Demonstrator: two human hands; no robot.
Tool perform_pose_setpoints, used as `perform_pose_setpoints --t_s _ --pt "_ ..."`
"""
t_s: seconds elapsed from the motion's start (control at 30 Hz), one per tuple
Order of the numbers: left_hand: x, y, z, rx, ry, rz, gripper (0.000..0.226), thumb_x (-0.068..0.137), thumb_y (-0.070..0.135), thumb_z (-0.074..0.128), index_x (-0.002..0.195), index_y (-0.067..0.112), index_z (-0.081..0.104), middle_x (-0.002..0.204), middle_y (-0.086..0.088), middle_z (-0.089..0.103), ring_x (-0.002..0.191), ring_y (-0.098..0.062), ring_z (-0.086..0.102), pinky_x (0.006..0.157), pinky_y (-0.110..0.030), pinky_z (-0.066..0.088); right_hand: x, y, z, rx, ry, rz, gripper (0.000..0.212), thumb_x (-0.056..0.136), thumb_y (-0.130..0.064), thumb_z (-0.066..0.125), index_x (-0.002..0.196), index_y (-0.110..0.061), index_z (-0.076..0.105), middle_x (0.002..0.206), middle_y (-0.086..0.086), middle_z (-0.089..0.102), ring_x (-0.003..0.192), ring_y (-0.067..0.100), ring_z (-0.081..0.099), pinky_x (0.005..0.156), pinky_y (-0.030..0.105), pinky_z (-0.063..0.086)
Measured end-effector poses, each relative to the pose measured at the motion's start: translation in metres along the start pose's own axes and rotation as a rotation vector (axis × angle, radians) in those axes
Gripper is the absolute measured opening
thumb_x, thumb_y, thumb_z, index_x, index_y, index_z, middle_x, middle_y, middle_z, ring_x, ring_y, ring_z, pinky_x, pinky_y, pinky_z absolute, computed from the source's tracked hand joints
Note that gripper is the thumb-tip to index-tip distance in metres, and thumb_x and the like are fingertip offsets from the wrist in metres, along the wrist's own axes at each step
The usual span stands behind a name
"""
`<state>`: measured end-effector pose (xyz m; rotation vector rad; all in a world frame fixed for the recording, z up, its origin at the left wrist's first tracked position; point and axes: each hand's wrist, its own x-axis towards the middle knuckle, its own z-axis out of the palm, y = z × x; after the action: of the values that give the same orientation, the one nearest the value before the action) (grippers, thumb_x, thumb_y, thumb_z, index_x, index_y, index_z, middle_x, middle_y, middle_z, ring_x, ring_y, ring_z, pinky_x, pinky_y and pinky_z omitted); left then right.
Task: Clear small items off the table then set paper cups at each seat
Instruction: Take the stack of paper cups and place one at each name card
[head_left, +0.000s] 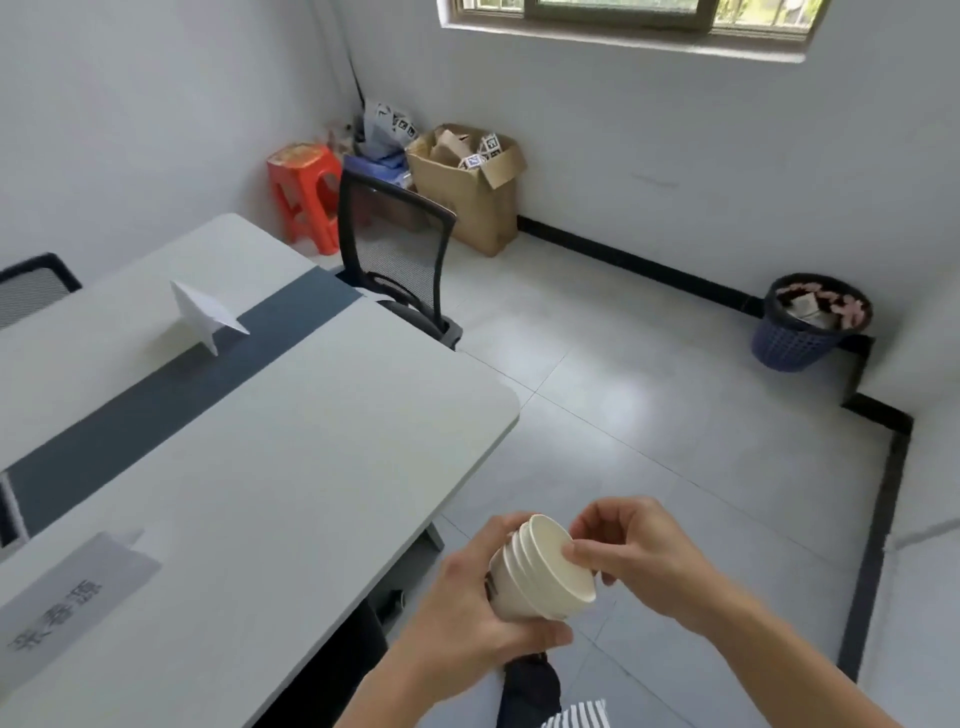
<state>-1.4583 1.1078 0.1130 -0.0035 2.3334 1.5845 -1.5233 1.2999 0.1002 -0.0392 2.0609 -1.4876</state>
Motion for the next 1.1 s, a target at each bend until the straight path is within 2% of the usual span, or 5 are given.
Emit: perform_pose_setpoints --t_s 0.23,0.43,0.6,0.7,1.1 --pt "0.106 0.0 -0.072 -0.076 0.093 -0.022 0.069 0.059 0.026 0.088 0.114 0.046 0.053 0.096 0.015 0.066 0.08 -0.003 0.062 0.058 -0.018 0.052 0.112 -0.059 -0.04 0.075 0.148 0.02 0.015 0.085 0.0 0.063 0.071 -0.003 0.063 0.058 0.005 0.06 0.05 0.016 0.054 0.05 0.029 0.047" --pt "0.149 -0.019 -0.136 -0.21 0.418 -0.133 0.076 0.052 0.043 0.086 0.119 0.043 0.051 0.102 0.013 0.065 0.092 -0.005 0.063 0.076 -0.02 0.054 0.205 -0.092 -0.084 0.04 0.287 -0.043 0.017 0.09 -0.002 0.059 0.076 0.007 0.059 0.057 0.004 0.064 0.053 0.016 0.065 0.053 0.032 0.048" --pt "0.141 -0.038 -0.164 -0.371 0.692 -0.259 0.068 0.059 0.032 0.089 0.117 0.037 0.054 0.104 0.005 0.066 0.092 -0.008 0.065 0.073 -0.02 0.055 0.3 -0.117 -0.072 -0.168 0.121 -0.079 0.021 0.089 -0.005 0.062 0.07 0.003 0.057 0.052 -0.005 0.064 0.064 0.027 0.061 0.058 0.035 0.049" --pt "0.127 -0.039 -0.168 -0.479 0.895 -0.343 0.074 0.049 0.041 0.087 0.116 0.032 0.057 0.102 0.005 0.069 0.087 -0.004 0.067 0.069 -0.015 0.054 0.35 -0.14 -0.04 -0.332 -0.054 -0.126 0.019 0.088 -0.009 0.062 0.071 0.001 0.059 0.065 0.007 0.069 0.062 0.029 0.061 0.065 0.044 0.052" --pt "0.055 -0.064 -0.146 -0.742 1.477 -0.565 0.082 0.04 0.049 0.083 0.116 0.029 0.059 0.1 0.008 0.074 0.087 -0.002 0.07 0.07 -0.017 0.052 0.428 -0.212 0.198 -0.714 -0.684 -0.317 0.017 0.086 -0.019 0.057 0.076 -0.007 0.064 0.071 0.004 0.073 0.076 0.029 0.067 0.075 0.05 0.056"
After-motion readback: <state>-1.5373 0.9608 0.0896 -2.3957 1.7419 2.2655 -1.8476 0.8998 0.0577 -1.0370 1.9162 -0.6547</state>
